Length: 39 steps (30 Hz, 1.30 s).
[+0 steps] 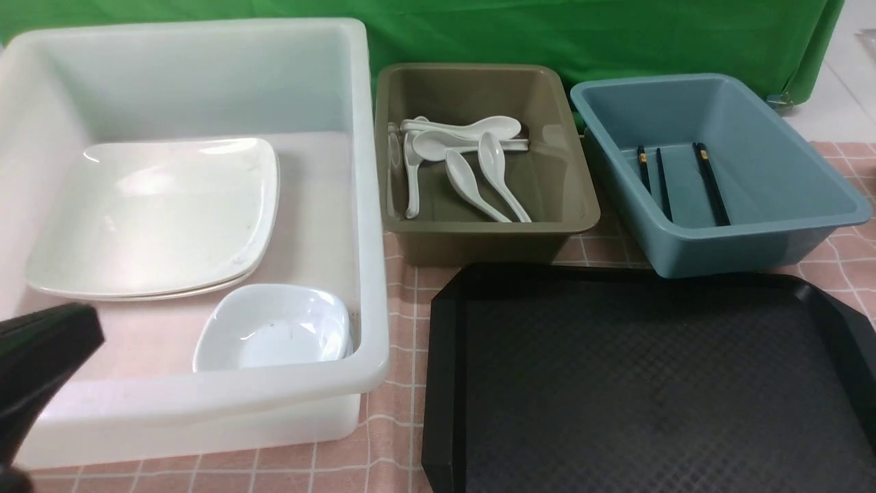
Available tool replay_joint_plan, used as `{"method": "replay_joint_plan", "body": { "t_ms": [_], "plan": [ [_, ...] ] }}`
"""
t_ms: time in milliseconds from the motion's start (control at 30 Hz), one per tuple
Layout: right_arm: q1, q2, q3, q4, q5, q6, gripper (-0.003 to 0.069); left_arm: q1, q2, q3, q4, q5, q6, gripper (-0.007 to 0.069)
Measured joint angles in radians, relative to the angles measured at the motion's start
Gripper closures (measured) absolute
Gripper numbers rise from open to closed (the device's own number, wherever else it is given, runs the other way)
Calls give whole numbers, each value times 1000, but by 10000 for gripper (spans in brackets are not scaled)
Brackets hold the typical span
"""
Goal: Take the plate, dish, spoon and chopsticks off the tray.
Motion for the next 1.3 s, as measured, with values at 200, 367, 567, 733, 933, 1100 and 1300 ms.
{"method": "replay_joint_plan", "body": {
  "t_ms": [200,367,567,733,933,1100,1300],
  "plan": [
    [0,0,0,0,0,0,461,0,-96,42,40,0,0,627],
    [0,0,0,0,0,0,452,0,-96,42,71,-10,0,627],
    [0,0,0,0,0,0,436,0,-109,149,136,-223,-90,627],
    [0,0,0,0,0,0,423,47,-211,294,284,-291,-253,627],
    [0,0,0,0,0,0,421,185,-326,444,364,-295,-342,624],
    [0,0,0,0,1,0,419,228,-335,496,371,-295,-350,624],
    [0,0,0,0,1,0,419,228,-335,498,371,-255,-351,624]
  ]
}}
